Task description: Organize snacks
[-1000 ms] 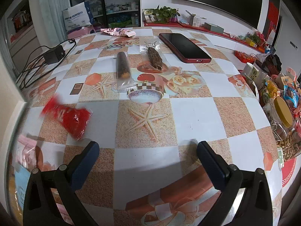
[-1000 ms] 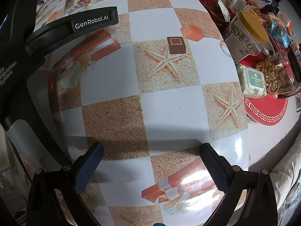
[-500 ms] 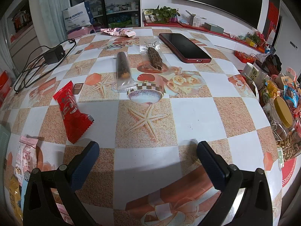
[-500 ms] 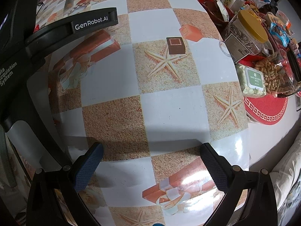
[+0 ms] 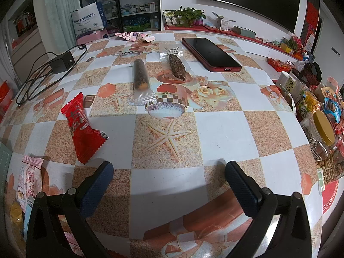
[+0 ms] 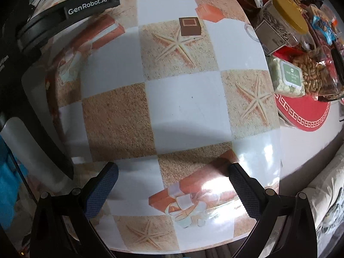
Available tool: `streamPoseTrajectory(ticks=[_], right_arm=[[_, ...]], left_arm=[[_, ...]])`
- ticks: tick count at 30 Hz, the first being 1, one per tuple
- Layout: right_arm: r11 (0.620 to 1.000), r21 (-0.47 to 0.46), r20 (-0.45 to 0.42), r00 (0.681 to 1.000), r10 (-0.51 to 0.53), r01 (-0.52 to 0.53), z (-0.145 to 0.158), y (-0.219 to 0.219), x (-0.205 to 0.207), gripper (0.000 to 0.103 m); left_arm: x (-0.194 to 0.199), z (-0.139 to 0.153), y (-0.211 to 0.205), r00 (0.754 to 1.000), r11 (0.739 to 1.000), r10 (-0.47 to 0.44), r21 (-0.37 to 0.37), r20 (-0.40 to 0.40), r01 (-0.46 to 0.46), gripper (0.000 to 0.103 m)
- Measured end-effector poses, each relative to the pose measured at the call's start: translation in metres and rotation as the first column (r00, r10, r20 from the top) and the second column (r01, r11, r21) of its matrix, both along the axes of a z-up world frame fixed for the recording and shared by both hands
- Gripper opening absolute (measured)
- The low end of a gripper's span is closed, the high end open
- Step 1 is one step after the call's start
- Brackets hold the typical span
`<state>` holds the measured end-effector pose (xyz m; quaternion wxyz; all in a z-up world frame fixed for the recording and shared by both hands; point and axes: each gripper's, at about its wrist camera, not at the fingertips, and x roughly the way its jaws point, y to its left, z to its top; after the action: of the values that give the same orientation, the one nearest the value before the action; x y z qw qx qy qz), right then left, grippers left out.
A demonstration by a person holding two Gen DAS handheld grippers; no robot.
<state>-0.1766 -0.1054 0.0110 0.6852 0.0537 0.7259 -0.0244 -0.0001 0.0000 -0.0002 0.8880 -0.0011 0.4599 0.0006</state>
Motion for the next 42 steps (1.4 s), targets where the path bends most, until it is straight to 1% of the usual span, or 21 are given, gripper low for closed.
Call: streamPoseTrajectory(ticks=[7, 9, 11, 12, 15, 17, 18, 19, 20, 21, 22, 23, 24, 26, 28, 30, 32, 34, 37, 40, 42], right_arm=[[1.0, -0.021, -0.042, 0.999, -0.007, 0.006, -0.002, -0.003, 0.008, 0.103], [1.0, -0.004, -0.058, 0.998, -0.005, 0.004, -0.001, -0.001, 0.01, 0.103], [1.0, 0.019, -0.046, 0.999, -0.002, 0.003, -0.005, -0.004, 0.014, 0.103], [1.0, 0.021, -0.046, 0.999, -0.002, 0.003, -0.005, -0.004, 0.014, 0.103], [0.999, 0.035, -0.039, 0.999, -0.005, 0.006, -0.006, -0.003, 0.014, 0.103], [0.999, 0.042, -0.025, 1.0, -0.01, 0.011, -0.006, -0.003, 0.012, 0.103], [0.999, 0.048, -0.019, 1.0, -0.013, 0.014, -0.006, -0.003, 0.012, 0.103], [0.999, 0.048, -0.011, 1.0, -0.019, 0.019, -0.005, -0.003, 0.011, 0.103], [0.999, 0.05, -0.01, 1.0, -0.02, 0.021, -0.005, -0.002, 0.01, 0.103], [0.998, 0.067, -0.013, 1.0, -0.02, 0.021, -0.003, 0.001, 0.009, 0.103], [0.997, 0.067, -0.014, 1.0, -0.024, 0.025, -0.003, 0.001, 0.009, 0.103], [0.997, 0.07, -0.019, 0.999, -0.026, 0.027, -0.003, 0.001, 0.011, 0.103], [0.997, 0.069, -0.029, 0.999, -0.024, 0.026, -0.004, 0.001, 0.011, 0.103], [0.998, 0.049, -0.059, 0.998, -0.035, 0.038, -0.005, -0.002, 0.017, 0.103], [0.997, 0.029, -0.079, 0.995, -0.068, 0.071, -0.004, -0.004, 0.02, 0.103], [0.991, 0.055, -0.064, 0.991, -0.115, 0.118, 0.004, -0.003, 0.022, 0.103], [0.987, 0.092, -0.041, 0.99, -0.132, 0.135, 0.015, 0.005, 0.023, 0.103], [0.987, 0.12, -0.032, 0.994, -0.108, 0.111, 0.024, 0.023, 0.024, 0.103], [0.991, 0.133, -0.025, 1.0, -0.015, 0.018, 0.03, 0.056, 0.022, 0.103], [0.987, 0.116, -0.02, 0.993, 0.113, -0.109, 0.033, 0.089, 0.018, 0.103], [0.978, 0.085, -0.029, 0.981, 0.193, -0.19, 0.031, 0.106, 0.014, 0.103]], left_arm=[[0.0, 0.0, 0.0, 1.0, 1.0, 0.001, -0.001, -0.001, -0.001, 0.103], [0.002, 0.0, -0.001, 0.999, 1.0, -0.025, -0.005, -0.029, 0.025, 0.103], [0.007, 0.001, -0.003, 0.992, 0.997, -0.082, -0.005, -0.098, 0.082, 0.103], [-0.001, 0.004, -0.018, 0.982, 0.994, -0.113, -0.007, -0.153, 0.113, 0.103], [0.024, 0.001, -0.012, 0.941, 0.986, -0.167, -0.025, -0.294, 0.167, 0.103], [0.025, 0.002, -0.013, 0.932, 0.985, -0.172, -0.031, -0.319, 0.171, 0.103], [0.023, 0.003, -0.013, 0.922, 0.984, -0.177, -0.043, -0.346, 0.173, 0.103], [0.022, 0.003, -0.016, 0.912, 0.978, -0.197, -0.015, -0.36, 0.206, 0.103], [0.022, 0.004, -0.018, 0.898, 0.973, -0.217, -0.015, -0.382, 0.229, 0.103], [0.025, 0.003, -0.019, 0.858, 0.965, -0.247, -0.033, -0.451, 0.26, 0.103], [0.025, 0.003, -0.019, 0.835, 0.955, -0.271, -0.028, -0.479, 0.295, 0.103], [0.023, 0.009, -0.016, 0.837, 0.954, -0.274, -0.026, -0.474, 0.298, 0.103], [0.02, 0.019, -0.009, 0.85, 0.955, -0.269, -0.014, -0.453, 0.295, 0.103], [0.008, 0.048, 0.011, 0.881, 0.949, -0.271, 0.046, -0.388, 0.313, 0.103], [-0.005, 0.07, 0.037, 0.896, 0.943, -0.272, 0.088, -0.35, 0.321, 0.103], [-0.021, 0.082, 0.074, 0.907, 0.954, -0.239, 0.089, -0.346, 0.285, 0.103], [-0.034, 0.076, 0.1, 0.917, 0.967, -0.19, 0.092, -0.352, 0.236, 0.103], [-0.049, 0.067, 0.129, 0.908, 0.977, -0.145, 0.088, -0.393, 0.194, 0.103], [-0.066, 0.041, 0.164, 0.875, 0.981, -0.088, 0.112, -0.476, 0.16, 0.103], [-0.074, 0.025, 0.183, 0.855, 0.984, -0.071, 0.106, -0.514, 0.145, 0.103], [-0.073, 0.021, 0.186, 0.855, 0.984, -0.075, 0.1, -0.513, 0.146, 0.103]])
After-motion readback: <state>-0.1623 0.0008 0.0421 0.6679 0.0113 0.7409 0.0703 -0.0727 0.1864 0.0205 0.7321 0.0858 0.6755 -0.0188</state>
